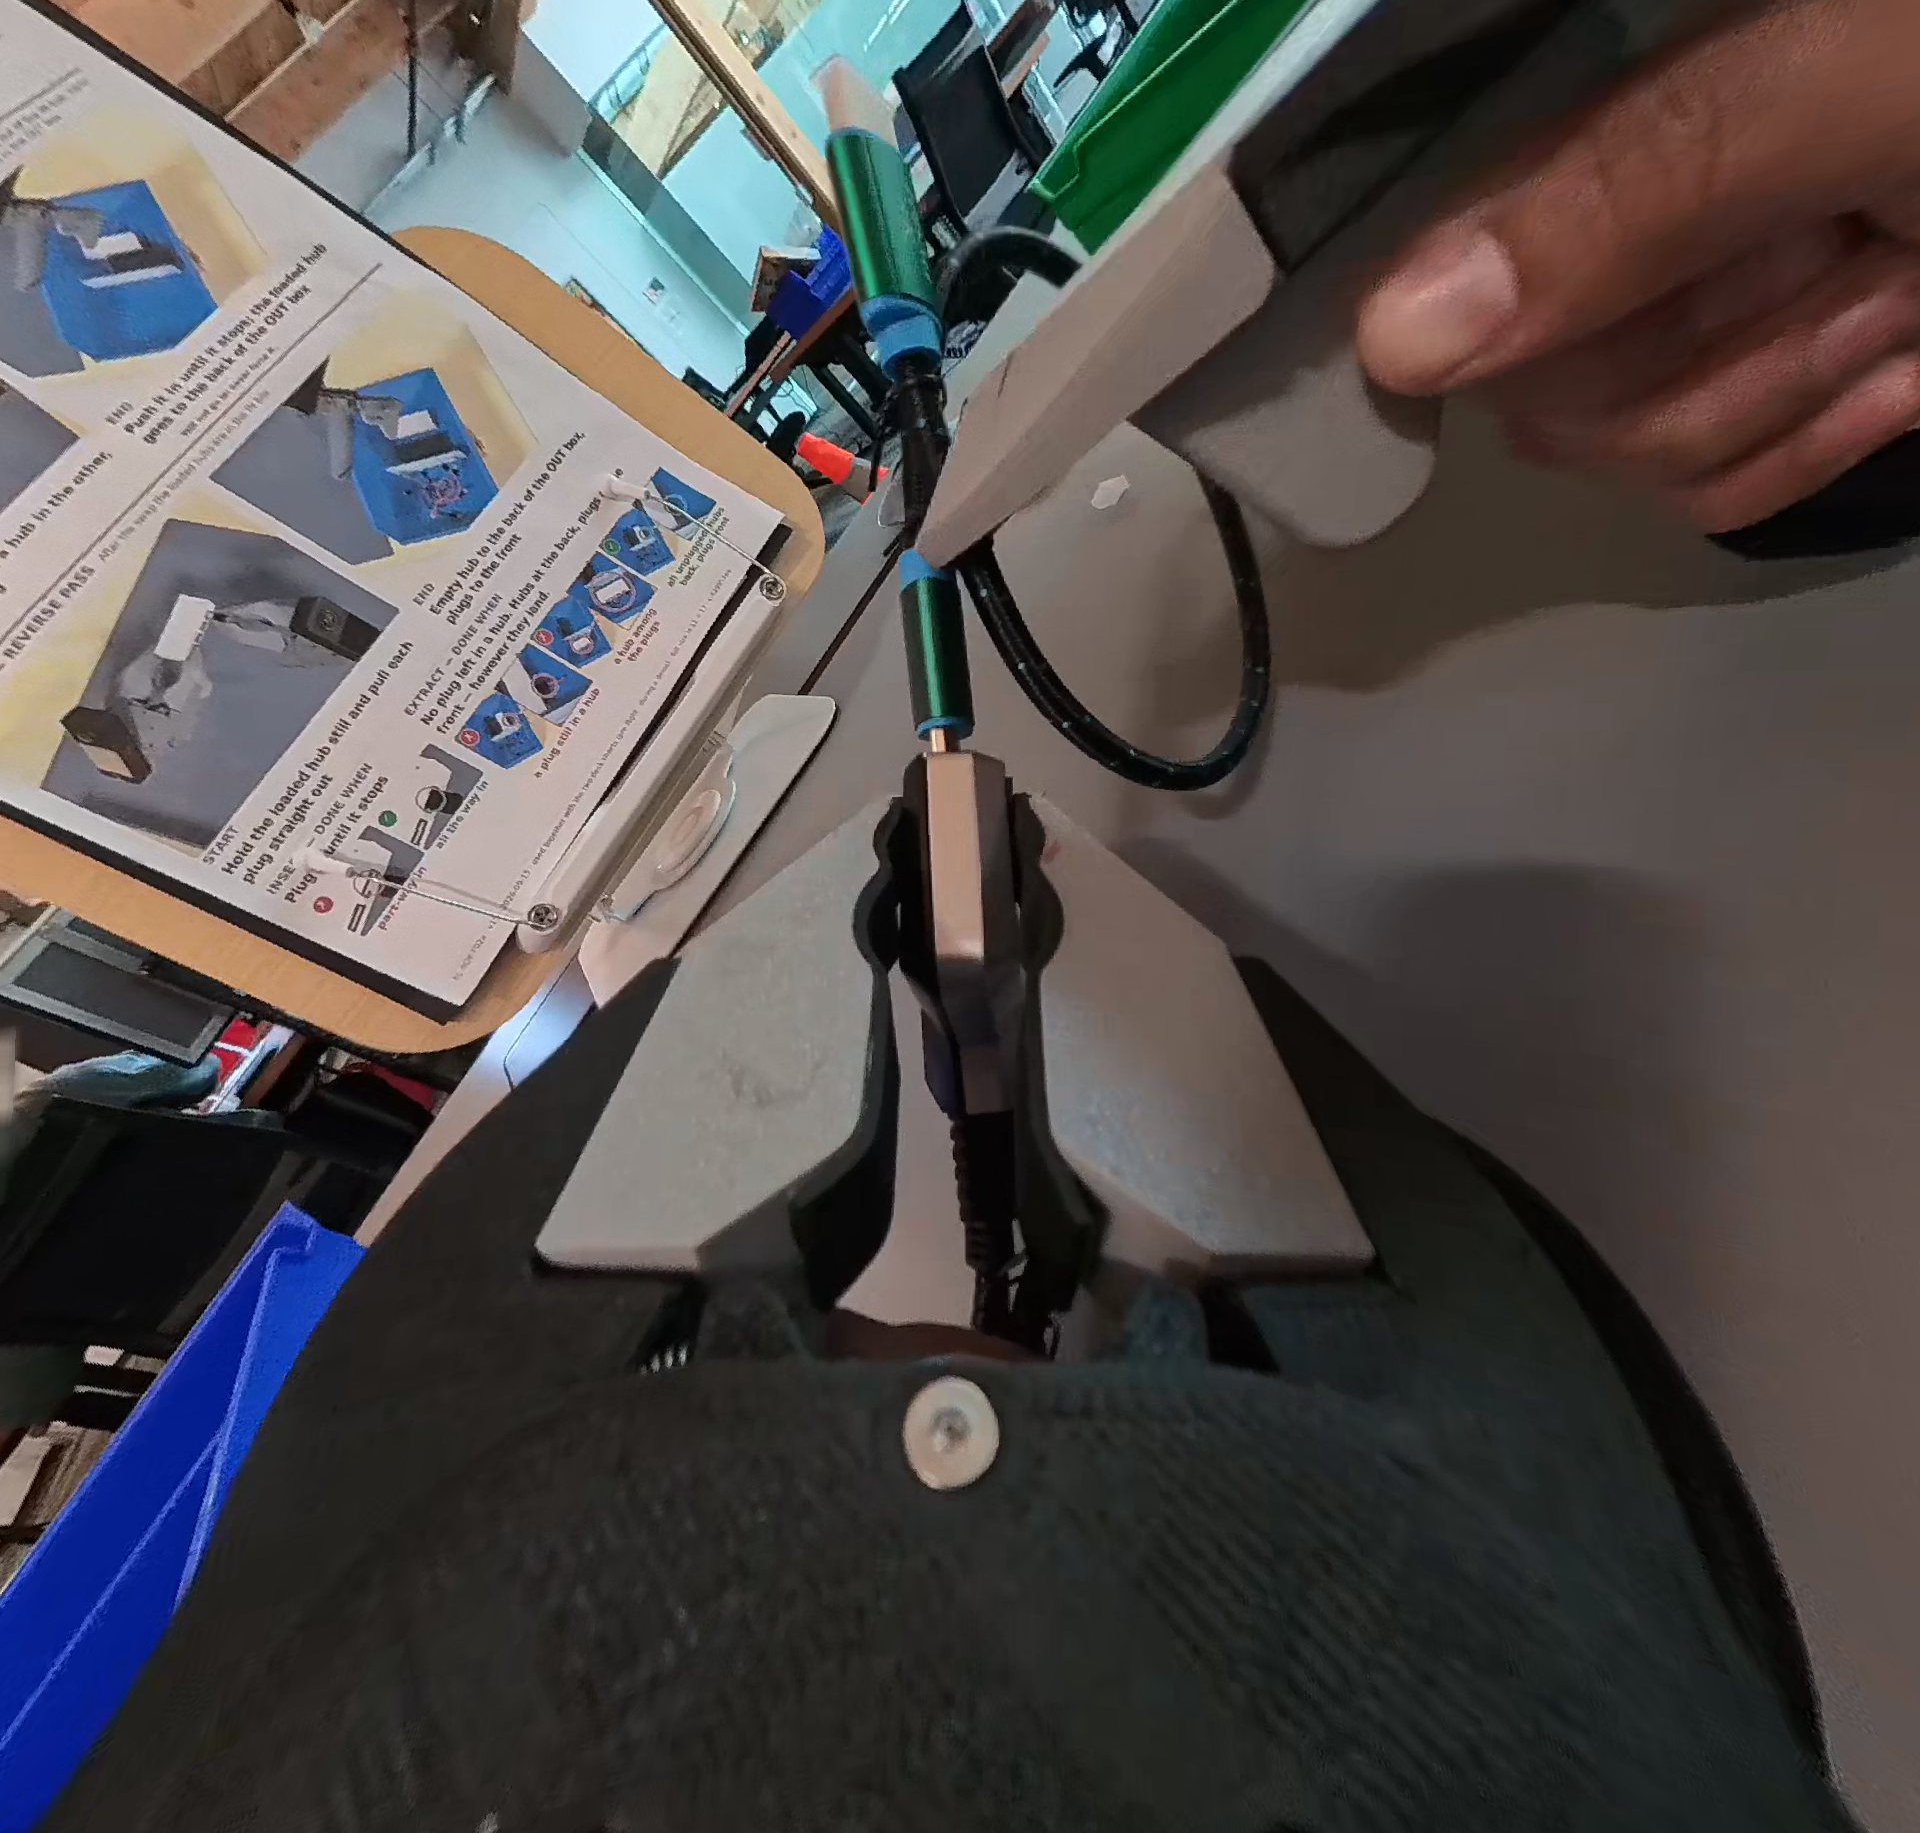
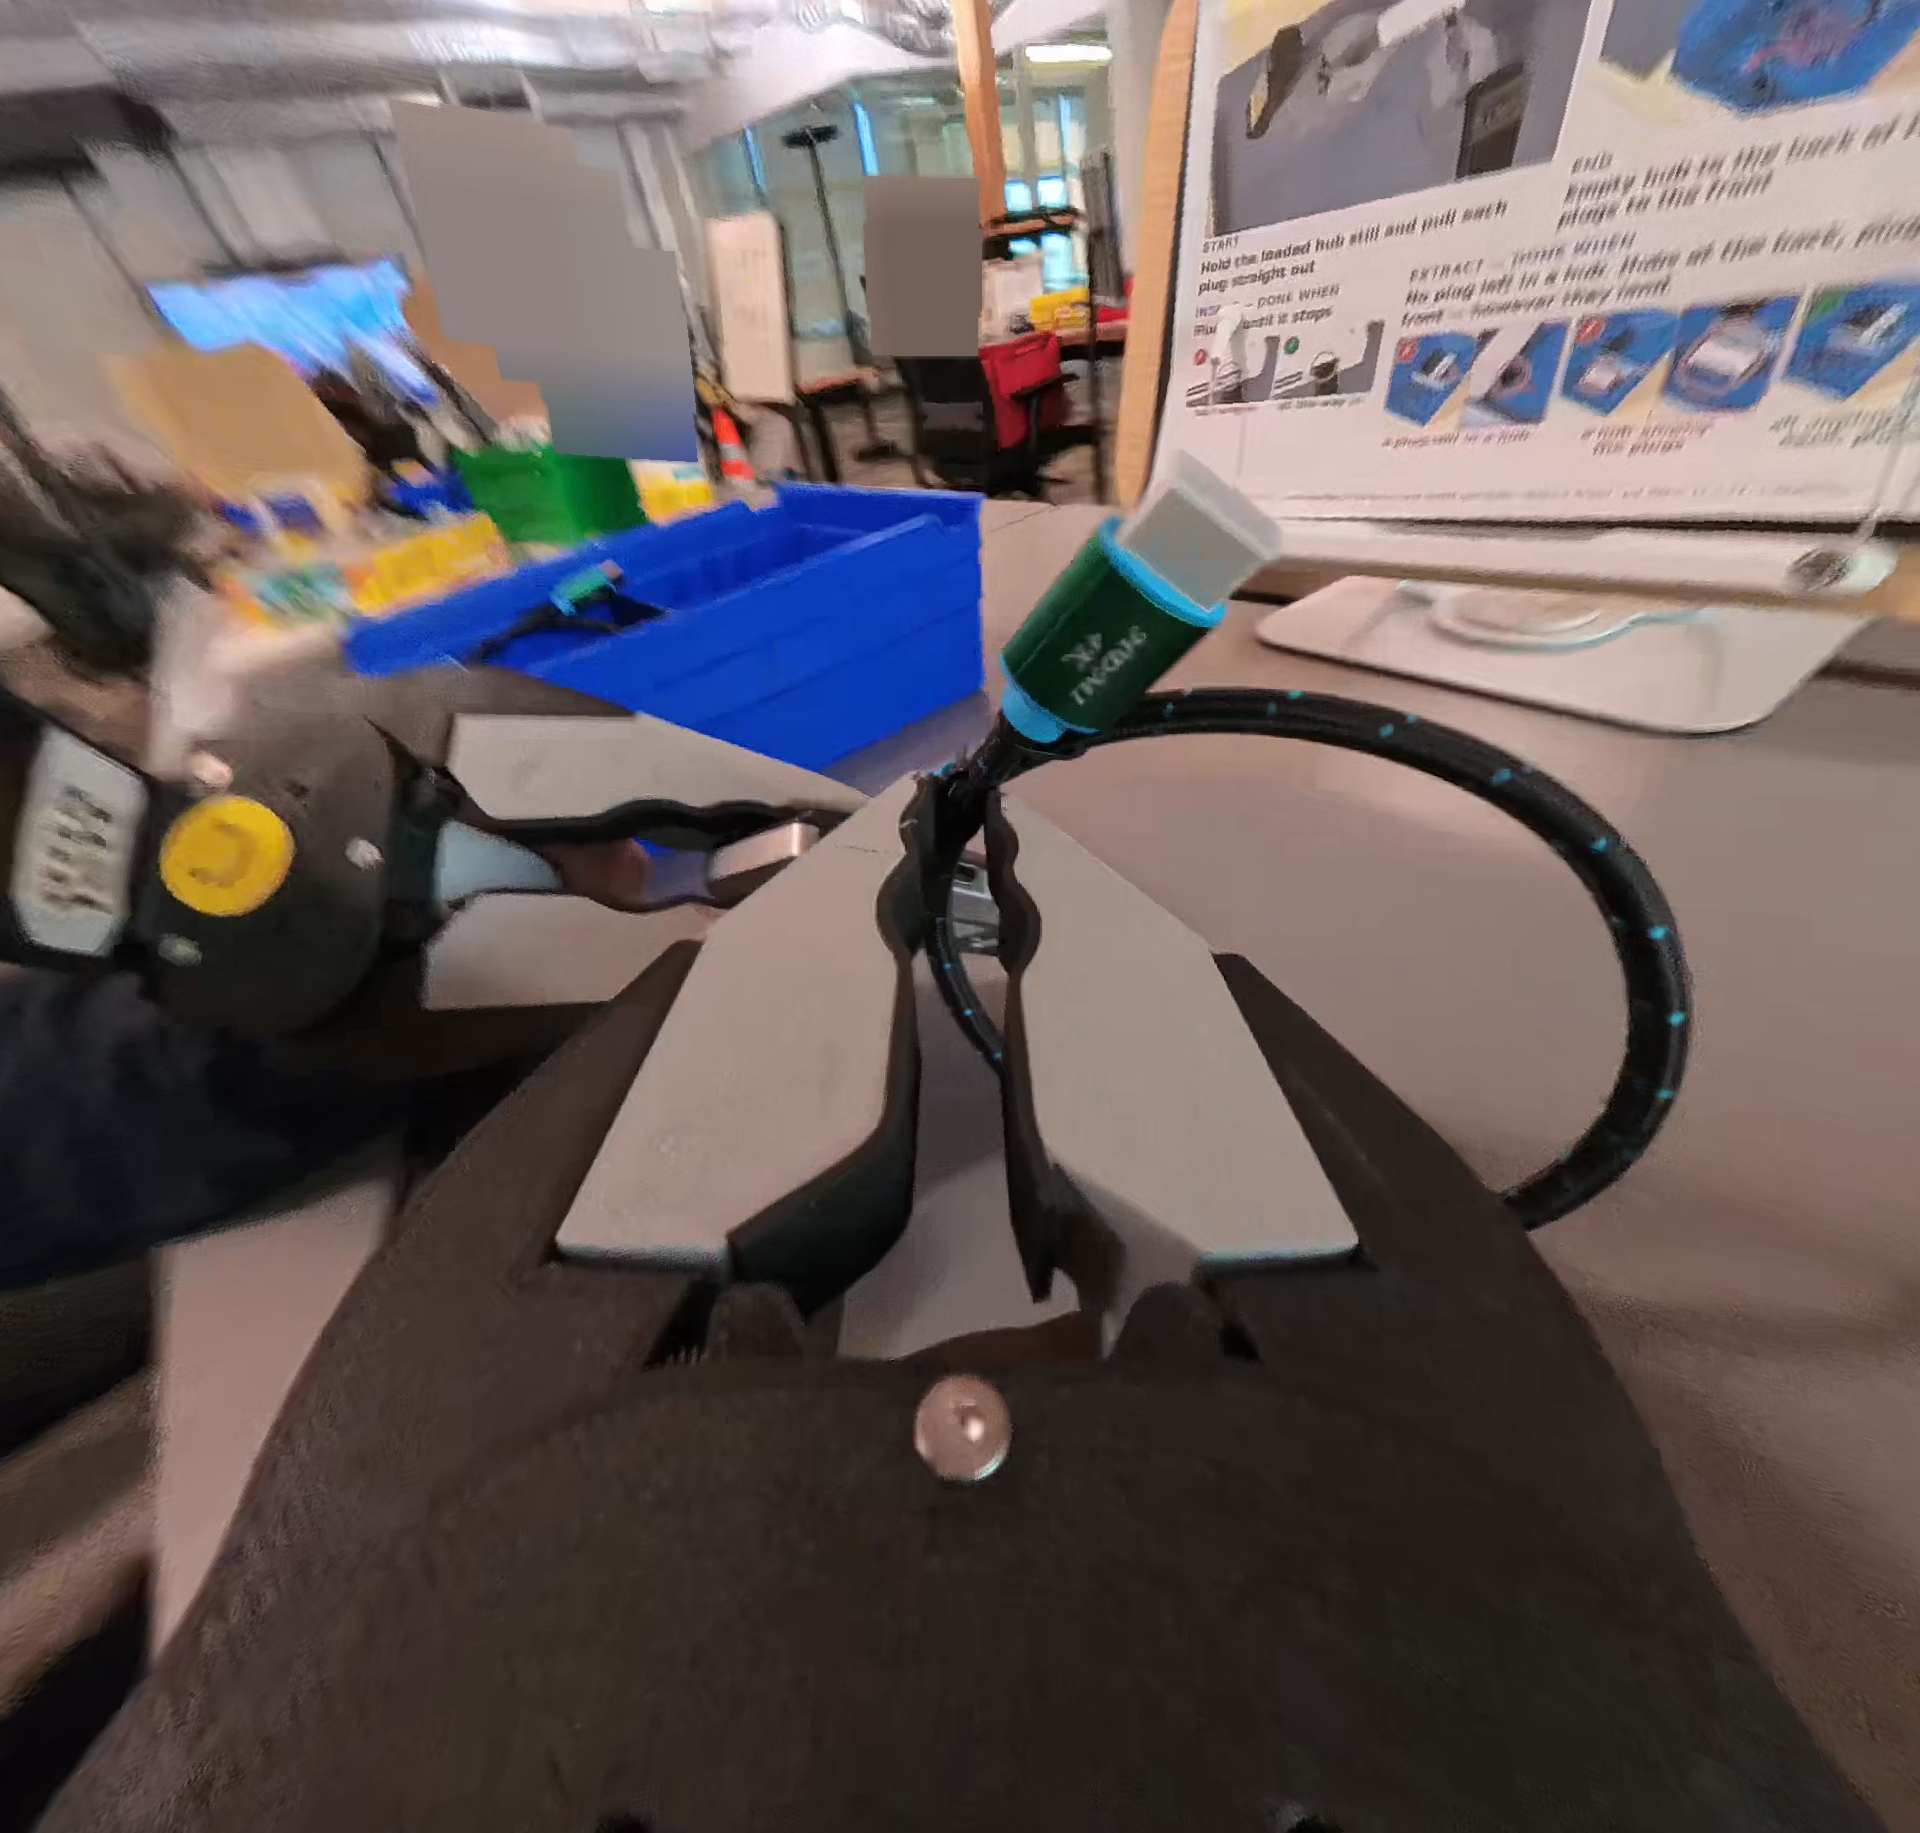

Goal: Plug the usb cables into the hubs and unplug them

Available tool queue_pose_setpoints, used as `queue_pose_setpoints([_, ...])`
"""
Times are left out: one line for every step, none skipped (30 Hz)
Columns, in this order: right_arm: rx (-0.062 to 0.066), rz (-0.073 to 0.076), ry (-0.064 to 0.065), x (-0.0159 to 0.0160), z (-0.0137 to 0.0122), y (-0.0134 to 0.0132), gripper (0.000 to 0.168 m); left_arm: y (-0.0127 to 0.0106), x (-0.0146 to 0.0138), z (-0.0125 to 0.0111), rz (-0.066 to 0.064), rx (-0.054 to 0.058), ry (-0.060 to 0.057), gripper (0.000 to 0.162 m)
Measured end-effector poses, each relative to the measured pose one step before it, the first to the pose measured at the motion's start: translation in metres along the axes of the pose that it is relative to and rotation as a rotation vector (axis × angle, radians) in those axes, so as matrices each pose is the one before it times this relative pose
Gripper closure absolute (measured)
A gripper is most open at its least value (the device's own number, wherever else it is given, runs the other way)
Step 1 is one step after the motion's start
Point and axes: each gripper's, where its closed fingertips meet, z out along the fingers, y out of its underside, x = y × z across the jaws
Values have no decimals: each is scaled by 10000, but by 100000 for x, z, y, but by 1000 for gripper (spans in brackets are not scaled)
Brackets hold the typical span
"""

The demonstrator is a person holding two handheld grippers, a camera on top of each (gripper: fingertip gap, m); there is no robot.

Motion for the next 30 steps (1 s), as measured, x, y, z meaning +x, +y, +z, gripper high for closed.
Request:
queue_pose_setpoints([222, 844, -439, 60, -57, -272, 161, -166, -180, 58, -70, 158, -9, 146])
queue_pose_setpoints([229, 879, -472, -40, -118, -239, 161, -316, -261, -97, -101, 203, -48, 146])
queue_pose_setpoints([53, 633, -367, -8, -93, -29, 161, -136, -137, -97, -12, 88, -26, 146])
queue_pose_setpoints([-33, 384, -210, 83, -34, 58, 160, 73, 30, -47, 115, -34, -12, 145])
queue_pose_setpoints([-1, 295, -63, 183, 14, 15, 160, -12, 131, -36, 205, 0, -12, 146])
queue_pose_setpoints([73, 269, -43, 173, 9, -66, 160, -250, 174, -78, 159, 116, 0, 146])
queue_pose_setpoints([102, 317, -111, 96, -4, -114, 159, -88, 100, -3, 64, -3, -7, 145])
queue_pose_setpoints([78, 390, -199, -20, -1, -74, 159, -48, 58, 5, 28, 28, 6, 146])
queue_pose_setpoints([42, 393, -251, -104, 27, 1, 159, -27, -53, -26, -36, 28, -11, 145])
queue_pose_setpoints([26, 351, -235, -103, 15, 17, 160, -15, -38, -26, -62, 29, 17, 145])
queue_pose_setpoints([19, 340, -247, -93, -2, -1, 159, -22, 0, -31, -36, 42, 36, 145])
queue_pose_setpoints([-2, 339, -245, -70, 10, 3, 159, -42, -4, -21, -6, 33, 3, 145])
queue_pose_setpoints([-16, 277, -199, -19, -3, 18, 159, -42, 27, -17, 37, 14, -3, 145])
queue_pose_setpoints([-36, 184, -134, 21, 5, 22, 159, 15, 90, 13, 81, -19, 26, 145])
queue_pose_setpoints([-50, 133, -103, 32, 13, 33, 159, 42, 108, -8, 115, -15, 27, 146])
queue_pose_setpoints([-33, 119, -107, -18, 9, 37, 159, 0, 36, -17, 112, 2, -20, 145])
queue_pose_setpoints([-10, 28, -47, -30, 21, 40, 159, -17, 0, -29, 35, 0, -18, 145])
queue_pose_setpoints([-33, -166, 66, 2, -5, 58, 159, 14, 27, -14, -19, 0, 18, 145])
queue_pose_setpoints([-89, -364, 151, -2, -8, 86, 159, 7, 25, -13, -10, 10, 36, 145])
queue_pose_setpoints([-133, -482, 189, -21, -20, 88, 159, -1, 39, -25, 24, 18, 23, 146])
queue_pose_setpoints([-173, -507, 173, -42, -11, 161, 159, 52, 64, 1, 38, -32, 22, 146])
queue_pose_setpoints([-193, -453, 146, -31, -18, 187, 159, 209, 151, 50, 99, -106, 44, 145])
queue_pose_setpoints([-182, -337, 73, -46, -56, 162, 159, 109, 155, 22, 117, -26, 35, 145])
queue_pose_setpoints([-180, -208, -33, -116, -94, 123, 160, 3, 85, -30, 39, 3, 23, 145])
queue_pose_setpoints([-200, -198, -70, -125, -116, 109, 160, -49, 100, -40, -24, 42, 47, 145])
queue_pose_setpoints([-237, -309, -29, -109, -142, 105, 160, -79, 127, -23, -4, 57, 61, 145])
queue_pose_setpoints([-269, -462, 38, -118, -137, 84, 160, -84, 142, -2, 36, 30, 49, 146])
queue_pose_setpoints([-283, -510, 71, -118, -108, 70, 160, -85, 109, -3, 34, 20, 15, 146])
queue_pose_setpoints([-286, -375, 48, -96, -65, 72, 160, -46, 51, -16, 16, -17, -12, 146])
queue_pose_setpoints([-289, -257, 18, -53, -39, 112, 160, 10, 58, -16, 86, -30, -34, 146])
